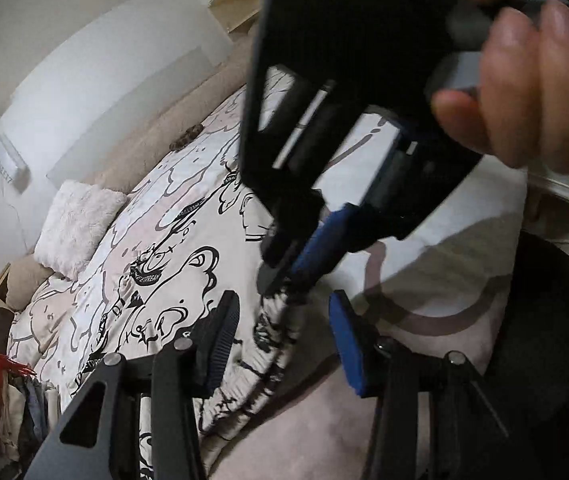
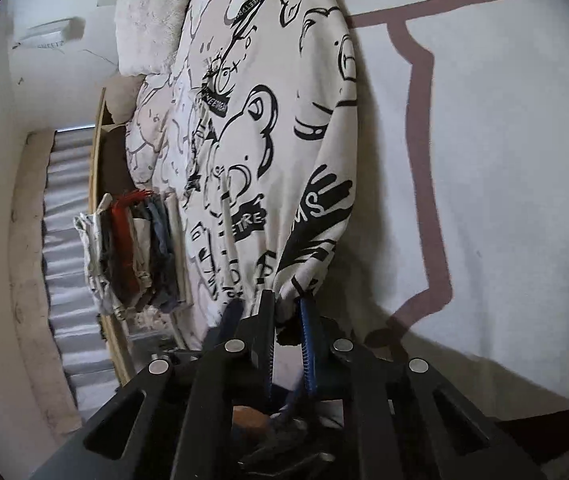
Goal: Fold clothes
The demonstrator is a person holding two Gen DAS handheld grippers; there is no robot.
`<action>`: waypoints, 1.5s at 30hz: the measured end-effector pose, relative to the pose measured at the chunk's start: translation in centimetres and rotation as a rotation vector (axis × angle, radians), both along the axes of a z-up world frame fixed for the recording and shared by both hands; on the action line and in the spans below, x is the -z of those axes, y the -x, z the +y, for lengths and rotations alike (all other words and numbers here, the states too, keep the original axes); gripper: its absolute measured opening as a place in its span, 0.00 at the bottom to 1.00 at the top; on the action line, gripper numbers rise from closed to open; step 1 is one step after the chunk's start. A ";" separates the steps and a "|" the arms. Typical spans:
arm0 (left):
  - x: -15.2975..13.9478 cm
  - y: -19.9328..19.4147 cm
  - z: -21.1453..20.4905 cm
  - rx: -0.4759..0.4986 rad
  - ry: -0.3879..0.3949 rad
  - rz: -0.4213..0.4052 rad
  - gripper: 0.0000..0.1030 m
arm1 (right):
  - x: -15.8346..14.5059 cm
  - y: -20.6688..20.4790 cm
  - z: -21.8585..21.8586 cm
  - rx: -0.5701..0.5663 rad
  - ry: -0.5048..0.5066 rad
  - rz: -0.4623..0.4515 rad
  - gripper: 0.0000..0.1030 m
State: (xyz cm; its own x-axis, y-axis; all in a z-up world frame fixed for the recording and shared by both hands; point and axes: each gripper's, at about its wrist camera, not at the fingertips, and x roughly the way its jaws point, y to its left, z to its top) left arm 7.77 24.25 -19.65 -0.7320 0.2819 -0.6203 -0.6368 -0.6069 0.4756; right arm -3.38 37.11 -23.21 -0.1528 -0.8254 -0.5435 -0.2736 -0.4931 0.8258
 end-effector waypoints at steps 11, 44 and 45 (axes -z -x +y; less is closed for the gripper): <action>1.5 1.8 0.2 -0.065 0.010 -0.023 0.10 | -1.9 -0.2 0.2 -0.039 -0.112 0.108 0.12; -5.5 4.0 -7.4 -0.257 -0.466 -0.291 0.09 | -5.5 25.3 4.9 -0.032 -0.419 0.321 0.05; -6.0 3.9 -8.2 -0.275 -0.489 -0.289 0.09 | -7.0 25.4 4.3 -0.032 -0.394 0.352 0.05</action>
State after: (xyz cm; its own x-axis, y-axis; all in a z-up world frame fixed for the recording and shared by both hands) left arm 3.90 16.09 -13.62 -0.6401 0.4082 -0.6508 -0.4878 -0.8705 -0.0662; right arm -28.77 41.44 -16.21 -0.3603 -0.5760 -0.7338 0.0069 -0.7882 0.6154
